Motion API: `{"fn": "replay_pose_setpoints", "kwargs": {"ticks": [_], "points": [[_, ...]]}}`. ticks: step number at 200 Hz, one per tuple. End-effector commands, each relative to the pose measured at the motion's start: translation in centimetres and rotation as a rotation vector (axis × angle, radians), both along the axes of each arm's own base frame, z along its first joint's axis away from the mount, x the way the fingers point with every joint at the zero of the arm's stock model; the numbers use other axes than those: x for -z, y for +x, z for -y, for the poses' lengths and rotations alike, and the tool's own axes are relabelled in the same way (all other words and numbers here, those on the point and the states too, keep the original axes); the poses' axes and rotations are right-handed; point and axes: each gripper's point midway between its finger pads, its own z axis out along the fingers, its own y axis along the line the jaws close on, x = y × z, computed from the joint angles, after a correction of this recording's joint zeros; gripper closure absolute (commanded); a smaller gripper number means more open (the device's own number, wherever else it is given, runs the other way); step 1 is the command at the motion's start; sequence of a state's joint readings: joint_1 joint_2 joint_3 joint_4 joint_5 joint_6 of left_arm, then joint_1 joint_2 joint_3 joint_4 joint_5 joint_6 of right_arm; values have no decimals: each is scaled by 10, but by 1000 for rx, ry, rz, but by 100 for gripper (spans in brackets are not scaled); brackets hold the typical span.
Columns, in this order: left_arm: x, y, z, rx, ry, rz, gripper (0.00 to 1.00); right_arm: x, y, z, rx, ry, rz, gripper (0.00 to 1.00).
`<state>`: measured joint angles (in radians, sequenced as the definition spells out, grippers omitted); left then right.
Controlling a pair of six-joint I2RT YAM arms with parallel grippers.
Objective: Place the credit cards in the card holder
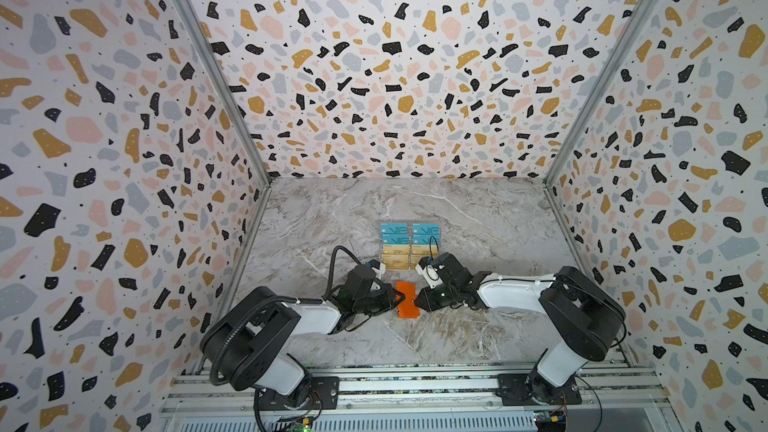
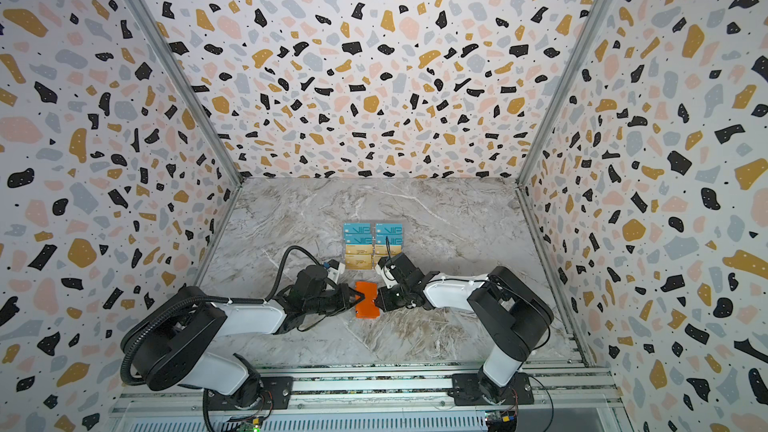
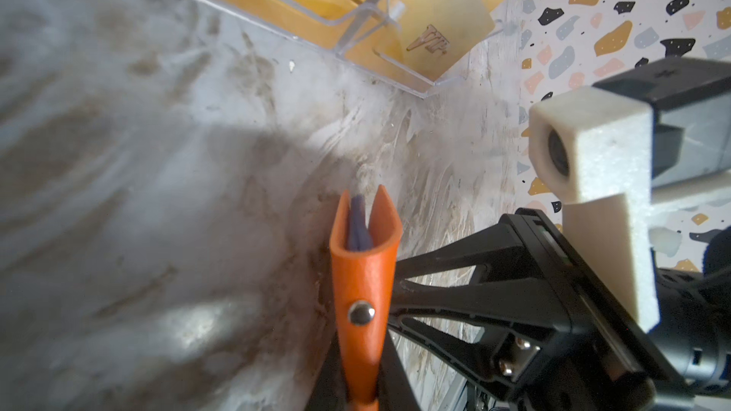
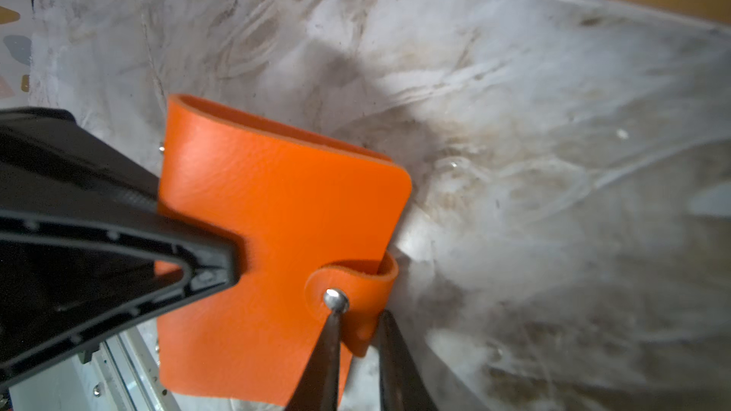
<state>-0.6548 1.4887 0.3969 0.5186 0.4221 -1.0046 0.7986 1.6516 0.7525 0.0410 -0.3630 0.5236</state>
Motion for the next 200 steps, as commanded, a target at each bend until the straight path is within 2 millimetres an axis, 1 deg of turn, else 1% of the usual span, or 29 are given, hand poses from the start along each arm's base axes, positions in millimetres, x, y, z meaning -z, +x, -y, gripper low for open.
{"fn": "replay_pose_setpoints", "kwargs": {"ticks": [1, 19, 36, 44, 54, 57, 63, 82, 103, 121, 152, 200], "points": [[-12, 7, 3, 6, 13, 50, 93, -25, 1, 0, 19, 26, 35, 79], [-18, 11, -1, -8, 40, 76, 95, -47, 8, 1, 40, 39, 83, 74], [-25, 15, -5, -23, 75, 99, 98, -62, 11, 0, 49, 43, 111, 70], [-29, 18, -7, -32, 93, 110, 98, -69, 12, -2, 54, 43, 128, 67], [-35, 21, -9, -45, 116, 127, 99, -74, 13, -5, 55, 38, 143, 62], [-39, 23, -9, -51, 115, 141, 99, -75, 13, -5, 55, 37, 144, 61], [-39, 22, -12, -58, 134, 135, 99, -76, 13, -7, 53, 30, 150, 60], [-54, 26, -11, -84, 126, 164, 99, -81, 15, -14, 57, 11, 190, 58], [-67, 27, -6, -93, 100, 180, 98, -82, 18, -19, 73, -1, 219, 57], [-71, 25, -1, -82, 89, 186, 98, -84, 22, -24, 83, 0, 243, 57], [-76, 23, 5, -66, 76, 194, 98, -72, 29, -22, 93, -79, 281, 58], [-80, 22, 8, -49, 72, 204, 97, -55, 34, -19, 92, -151, 306, 69]]}}
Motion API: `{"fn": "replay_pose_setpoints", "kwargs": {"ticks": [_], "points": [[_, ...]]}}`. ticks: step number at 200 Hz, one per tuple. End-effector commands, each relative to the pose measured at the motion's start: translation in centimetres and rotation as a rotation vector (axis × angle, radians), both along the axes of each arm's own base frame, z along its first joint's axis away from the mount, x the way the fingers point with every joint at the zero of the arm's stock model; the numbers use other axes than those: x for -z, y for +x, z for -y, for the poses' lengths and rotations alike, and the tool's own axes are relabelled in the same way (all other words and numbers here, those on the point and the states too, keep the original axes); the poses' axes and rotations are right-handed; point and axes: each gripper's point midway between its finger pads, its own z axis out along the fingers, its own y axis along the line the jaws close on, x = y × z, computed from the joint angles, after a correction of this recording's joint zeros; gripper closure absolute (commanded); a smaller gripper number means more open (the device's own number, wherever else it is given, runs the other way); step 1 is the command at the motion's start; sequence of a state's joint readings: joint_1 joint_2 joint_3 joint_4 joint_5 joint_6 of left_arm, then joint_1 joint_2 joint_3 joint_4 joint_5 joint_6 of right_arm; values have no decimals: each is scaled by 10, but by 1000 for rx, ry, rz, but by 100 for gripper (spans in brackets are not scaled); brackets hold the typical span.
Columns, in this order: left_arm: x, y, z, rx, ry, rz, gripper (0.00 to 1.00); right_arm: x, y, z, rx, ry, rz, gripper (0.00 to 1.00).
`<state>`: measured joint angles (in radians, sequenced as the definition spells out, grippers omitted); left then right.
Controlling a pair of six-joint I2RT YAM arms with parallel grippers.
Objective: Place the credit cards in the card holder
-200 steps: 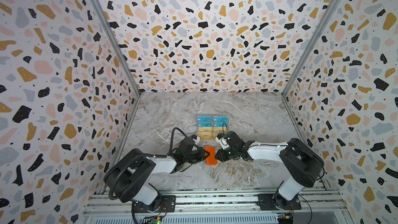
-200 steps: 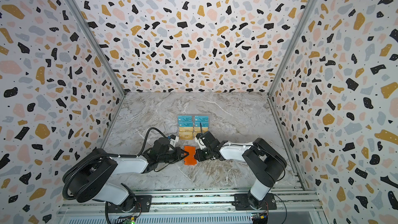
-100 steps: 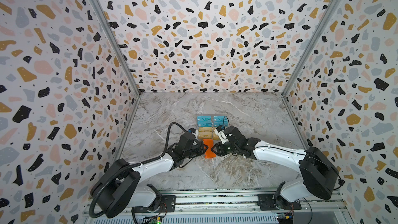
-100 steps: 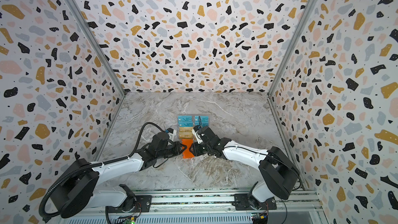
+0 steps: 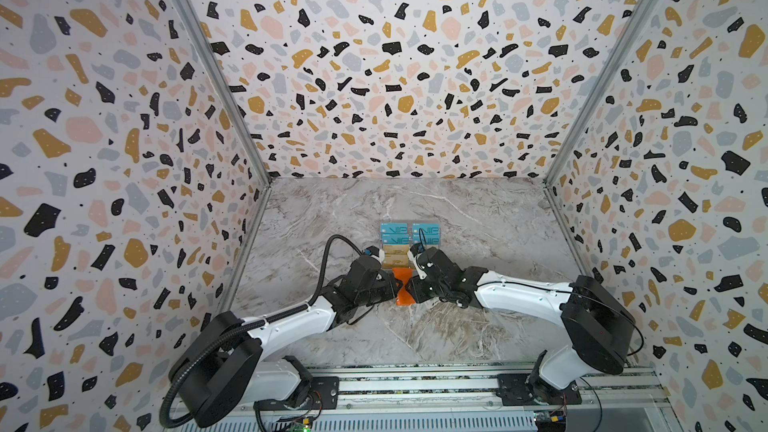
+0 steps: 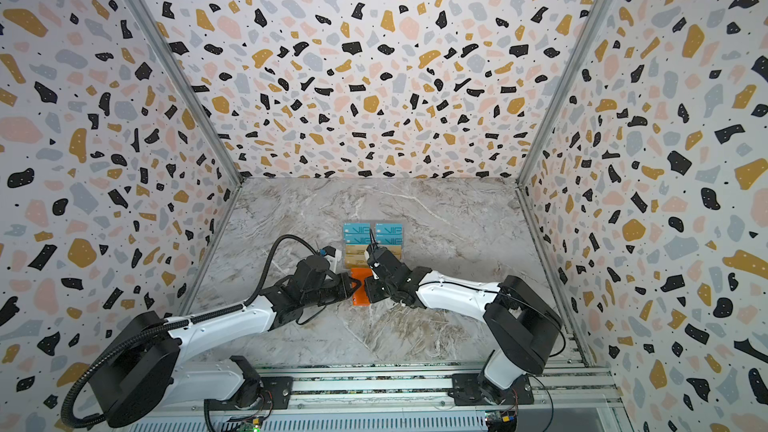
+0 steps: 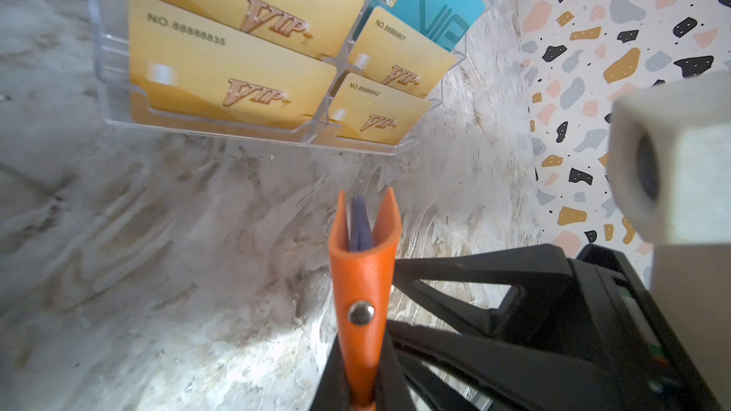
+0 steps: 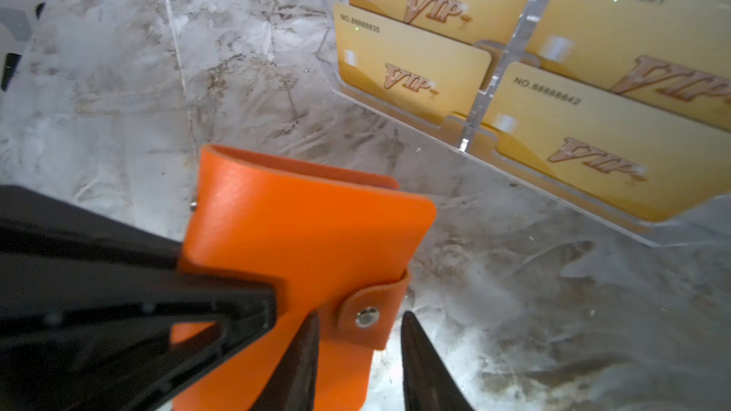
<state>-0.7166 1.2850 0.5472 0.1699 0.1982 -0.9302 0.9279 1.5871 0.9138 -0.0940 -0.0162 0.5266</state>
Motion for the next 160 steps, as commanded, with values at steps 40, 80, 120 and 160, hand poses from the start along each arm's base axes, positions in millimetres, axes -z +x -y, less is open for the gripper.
{"fn": "replay_pose_setpoints", "kwargs": {"ticks": [40, 80, 120, 160], "points": [[-29, 6, 12, 24, -45, 70, 97, 6, 9, 3, 5, -92, 44, 71], [-27, 5, 12, 30, -41, 67, 96, 7, 13, 7, 11, -129, 63, 84], [-28, 6, 10, 27, -30, 71, 96, 12, 13, 7, 5, -149, 53, 93], [-25, 6, 7, 13, -13, 64, 97, 15, 13, 13, 3, -173, 47, 100]]}}
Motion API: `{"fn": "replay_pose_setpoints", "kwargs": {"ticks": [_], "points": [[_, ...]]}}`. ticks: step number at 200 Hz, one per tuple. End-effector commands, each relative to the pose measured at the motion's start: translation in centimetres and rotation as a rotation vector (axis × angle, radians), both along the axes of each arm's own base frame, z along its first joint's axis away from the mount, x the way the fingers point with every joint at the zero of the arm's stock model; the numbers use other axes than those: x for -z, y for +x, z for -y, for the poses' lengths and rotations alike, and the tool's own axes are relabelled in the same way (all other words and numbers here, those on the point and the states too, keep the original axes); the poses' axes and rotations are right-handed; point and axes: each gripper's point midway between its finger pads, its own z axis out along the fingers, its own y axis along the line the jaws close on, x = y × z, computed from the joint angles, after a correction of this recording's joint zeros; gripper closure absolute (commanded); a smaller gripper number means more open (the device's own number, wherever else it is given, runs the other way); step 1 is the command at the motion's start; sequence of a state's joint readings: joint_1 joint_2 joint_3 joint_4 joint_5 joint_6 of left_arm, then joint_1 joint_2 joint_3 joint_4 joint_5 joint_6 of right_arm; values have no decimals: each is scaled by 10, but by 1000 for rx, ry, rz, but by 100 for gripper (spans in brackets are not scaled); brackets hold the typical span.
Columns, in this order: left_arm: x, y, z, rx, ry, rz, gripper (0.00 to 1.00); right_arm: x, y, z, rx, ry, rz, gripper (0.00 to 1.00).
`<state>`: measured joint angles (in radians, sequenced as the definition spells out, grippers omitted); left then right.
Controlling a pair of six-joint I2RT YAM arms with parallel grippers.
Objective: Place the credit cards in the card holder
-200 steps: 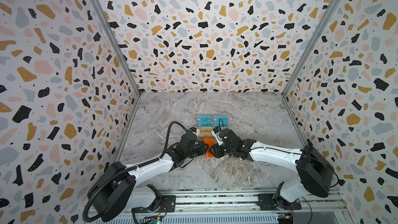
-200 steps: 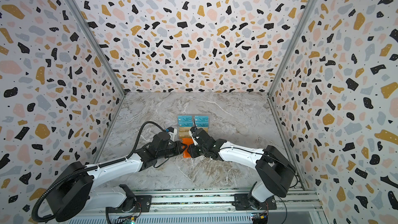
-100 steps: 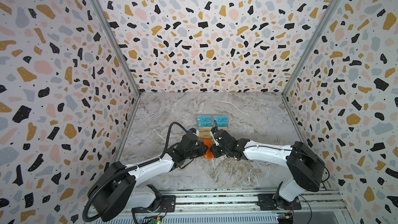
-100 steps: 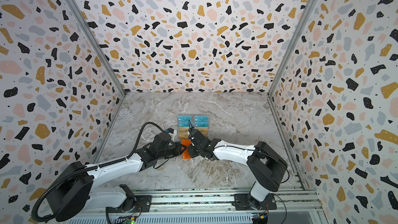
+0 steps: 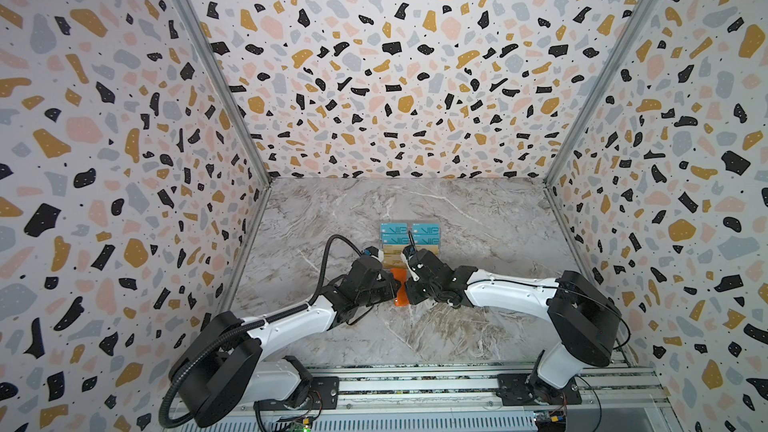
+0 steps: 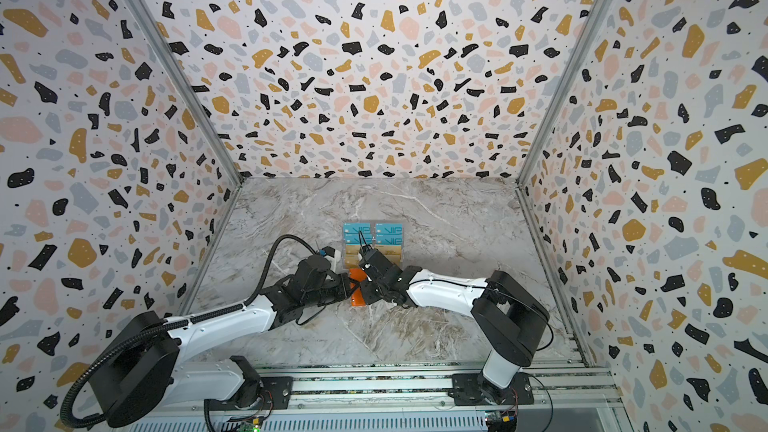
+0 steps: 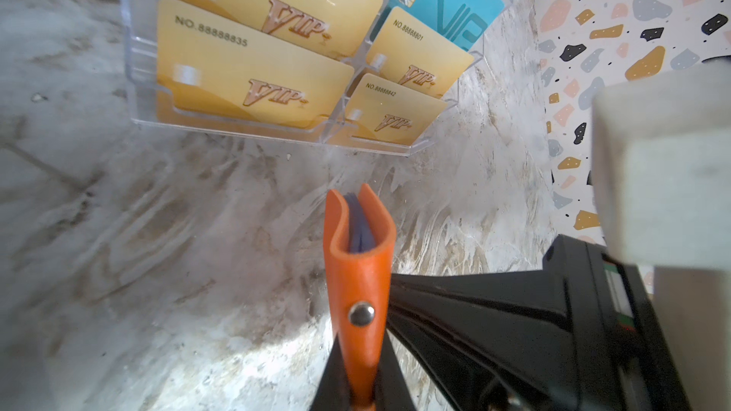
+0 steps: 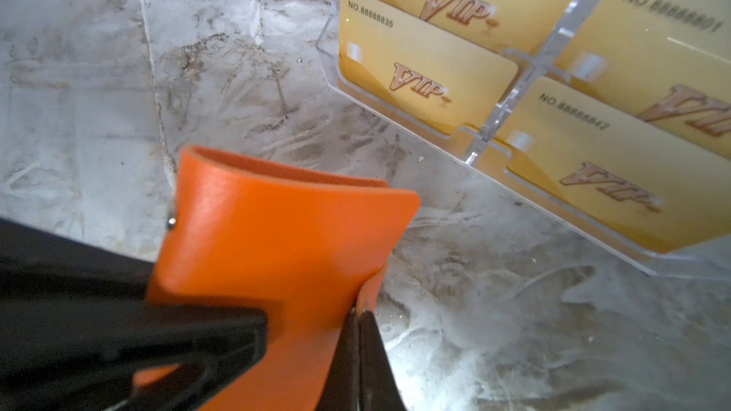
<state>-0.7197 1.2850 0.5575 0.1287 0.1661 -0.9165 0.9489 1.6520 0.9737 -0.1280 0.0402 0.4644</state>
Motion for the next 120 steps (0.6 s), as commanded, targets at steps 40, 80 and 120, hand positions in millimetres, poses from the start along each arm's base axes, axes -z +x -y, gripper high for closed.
{"fn": "replay_pose_setpoints", "kwargs": {"ticks": [40, 80, 120], "points": [[-28, 3, 12, 38, -55, 59, 97, 9, 14, 36, 61, -53, -28, 100], [-28, -1, 14, 58, -72, 50, 97, 11, 17, 42, 66, -1, -62, 100], [-29, -4, 20, 87, -105, 43, 97, 0, 9, 29, -5, 176, -107, 85]]}}
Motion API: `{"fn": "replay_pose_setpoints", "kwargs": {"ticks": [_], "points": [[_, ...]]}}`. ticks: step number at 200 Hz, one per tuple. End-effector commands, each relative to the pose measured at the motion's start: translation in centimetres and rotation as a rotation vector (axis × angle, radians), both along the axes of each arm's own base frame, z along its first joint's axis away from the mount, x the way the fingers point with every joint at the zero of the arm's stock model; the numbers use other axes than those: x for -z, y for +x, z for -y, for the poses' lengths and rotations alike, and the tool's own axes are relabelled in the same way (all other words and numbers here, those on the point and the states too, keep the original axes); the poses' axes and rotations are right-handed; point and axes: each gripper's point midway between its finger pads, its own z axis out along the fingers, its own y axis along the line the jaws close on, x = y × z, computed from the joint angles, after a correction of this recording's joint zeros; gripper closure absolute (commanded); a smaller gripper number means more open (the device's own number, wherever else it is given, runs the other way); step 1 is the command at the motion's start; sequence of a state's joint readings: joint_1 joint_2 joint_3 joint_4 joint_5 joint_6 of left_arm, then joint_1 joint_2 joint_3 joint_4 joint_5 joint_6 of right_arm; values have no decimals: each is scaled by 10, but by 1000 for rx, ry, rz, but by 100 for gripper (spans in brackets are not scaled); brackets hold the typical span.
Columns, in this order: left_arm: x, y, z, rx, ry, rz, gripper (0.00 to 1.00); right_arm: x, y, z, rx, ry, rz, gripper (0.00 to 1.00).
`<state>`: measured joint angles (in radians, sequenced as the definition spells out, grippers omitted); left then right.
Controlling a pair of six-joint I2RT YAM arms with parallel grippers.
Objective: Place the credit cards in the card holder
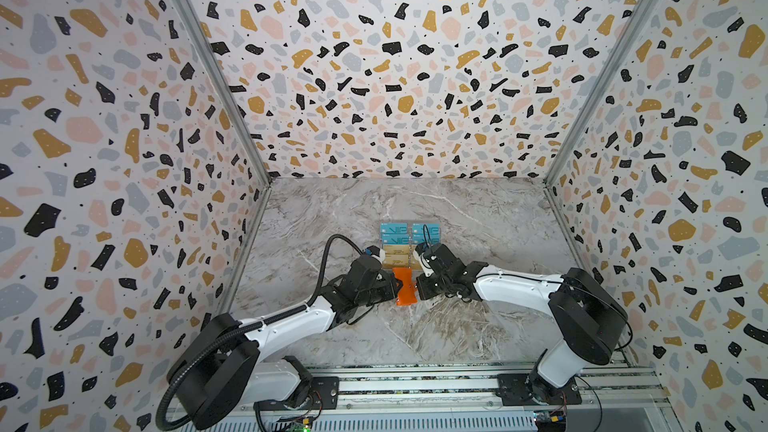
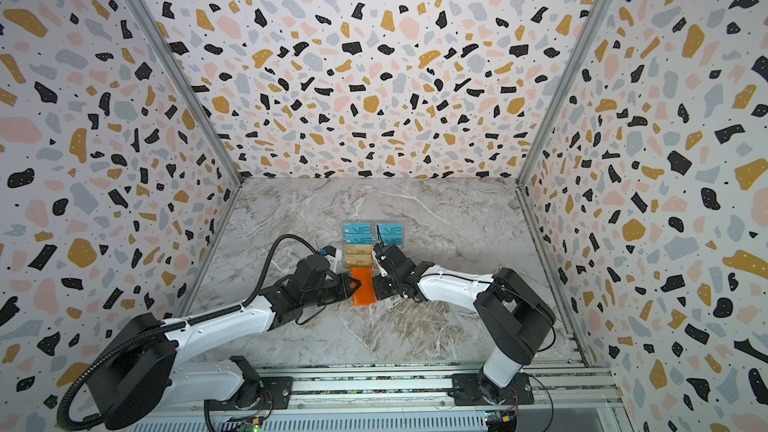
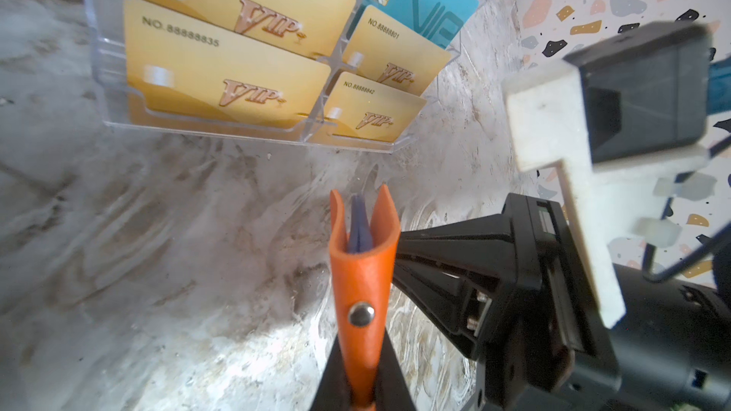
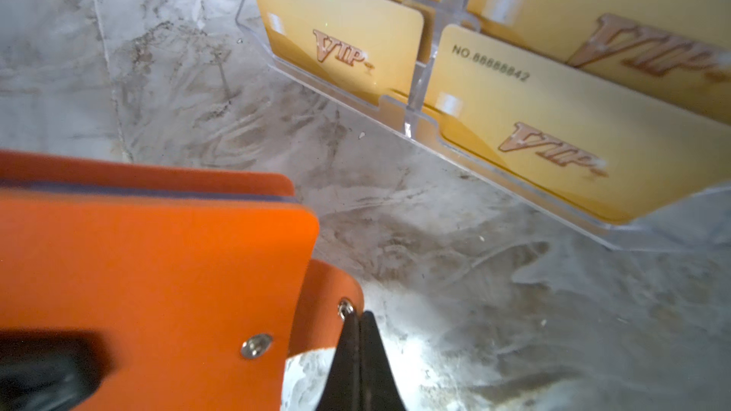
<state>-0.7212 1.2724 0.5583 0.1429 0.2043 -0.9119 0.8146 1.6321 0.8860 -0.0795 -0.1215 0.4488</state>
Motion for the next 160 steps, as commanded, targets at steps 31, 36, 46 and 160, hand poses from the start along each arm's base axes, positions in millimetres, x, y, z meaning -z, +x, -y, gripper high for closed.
{"fn": "replay_pose_setpoints", "kwargs": {"ticks": [31, 36, 46, 160], "points": [[-29, -1, 16, 75, -128, 43, 96, -32, -7, -1, -64, 263, -19, 68], [-29, -2, 17, 80, -132, 42, 96, -34, -9, -1, -74, 285, -23, 67], [-29, -3, 17, 90, -139, 36, 95, -37, -11, 1, -85, 325, -35, 66], [-39, -3, 16, 114, -251, 39, 93, -76, -36, 12, -206, 611, -65, 63]]}}
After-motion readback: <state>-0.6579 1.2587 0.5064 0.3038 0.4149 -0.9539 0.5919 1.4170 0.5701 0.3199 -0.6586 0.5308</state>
